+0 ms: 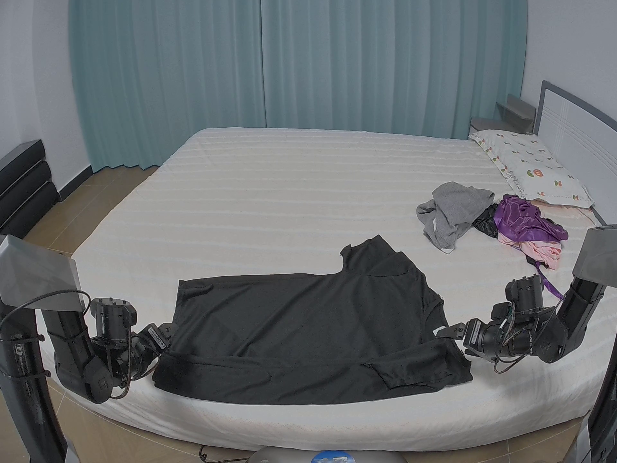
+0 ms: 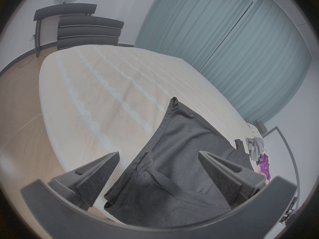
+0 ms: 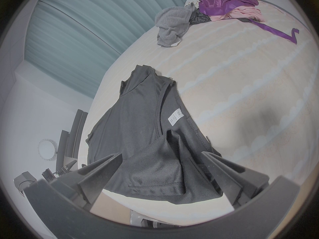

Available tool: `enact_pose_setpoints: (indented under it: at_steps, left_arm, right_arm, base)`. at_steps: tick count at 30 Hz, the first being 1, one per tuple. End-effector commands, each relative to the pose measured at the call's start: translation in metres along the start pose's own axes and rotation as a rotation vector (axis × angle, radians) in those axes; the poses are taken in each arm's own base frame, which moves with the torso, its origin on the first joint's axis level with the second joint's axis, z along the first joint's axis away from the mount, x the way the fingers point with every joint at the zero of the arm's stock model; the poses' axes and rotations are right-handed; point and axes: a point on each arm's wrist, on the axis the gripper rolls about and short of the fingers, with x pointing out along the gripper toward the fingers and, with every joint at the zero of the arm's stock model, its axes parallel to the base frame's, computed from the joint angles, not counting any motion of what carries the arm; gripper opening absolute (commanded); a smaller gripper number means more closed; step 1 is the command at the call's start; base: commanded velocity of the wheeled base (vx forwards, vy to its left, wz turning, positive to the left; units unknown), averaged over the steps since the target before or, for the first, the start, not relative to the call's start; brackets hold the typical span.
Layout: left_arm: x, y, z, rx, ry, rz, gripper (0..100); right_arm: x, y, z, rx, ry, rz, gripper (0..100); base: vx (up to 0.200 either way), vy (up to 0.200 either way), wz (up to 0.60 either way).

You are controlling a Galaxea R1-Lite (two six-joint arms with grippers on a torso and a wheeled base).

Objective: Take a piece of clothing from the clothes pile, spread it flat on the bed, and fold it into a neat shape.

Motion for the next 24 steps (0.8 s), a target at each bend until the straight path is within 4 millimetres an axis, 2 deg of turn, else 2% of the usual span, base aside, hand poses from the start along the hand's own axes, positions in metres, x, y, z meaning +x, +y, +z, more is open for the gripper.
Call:
enact_pose_setpoints:
  at_steps: [1,9,15,24]
  left_arm:
    - [-0.003,0.001,0.0,-0.001,0.005,0.001,100]
    - [-0.005,0.002,-0.003,0.003,0.03,-0.01,100]
    - [-0.006,0.001,-0.003,0.004,0.023,-0.012,100]
    - [-0.009,-0.005,-0.014,0.026,0.055,-0.026,100]
  right_arm:
    - [-0.001,0.001,-0.001,-0.002,0.001,0.002,100]
    - [-0.001,0.001,-0.001,-0.004,0.003,0.003,100]
    - [-0.001,0.002,-0.001,-0.004,0.001,0.004,100]
    - [-0.002,0.002,0.0,-0.006,-0.003,0.005,100]
  base:
    - [0.0,0.2,0.0]
    - [0.0,0.2,0.0]
    - [0.0,0.0,0.0]
    - [0.0,0.0,0.0]
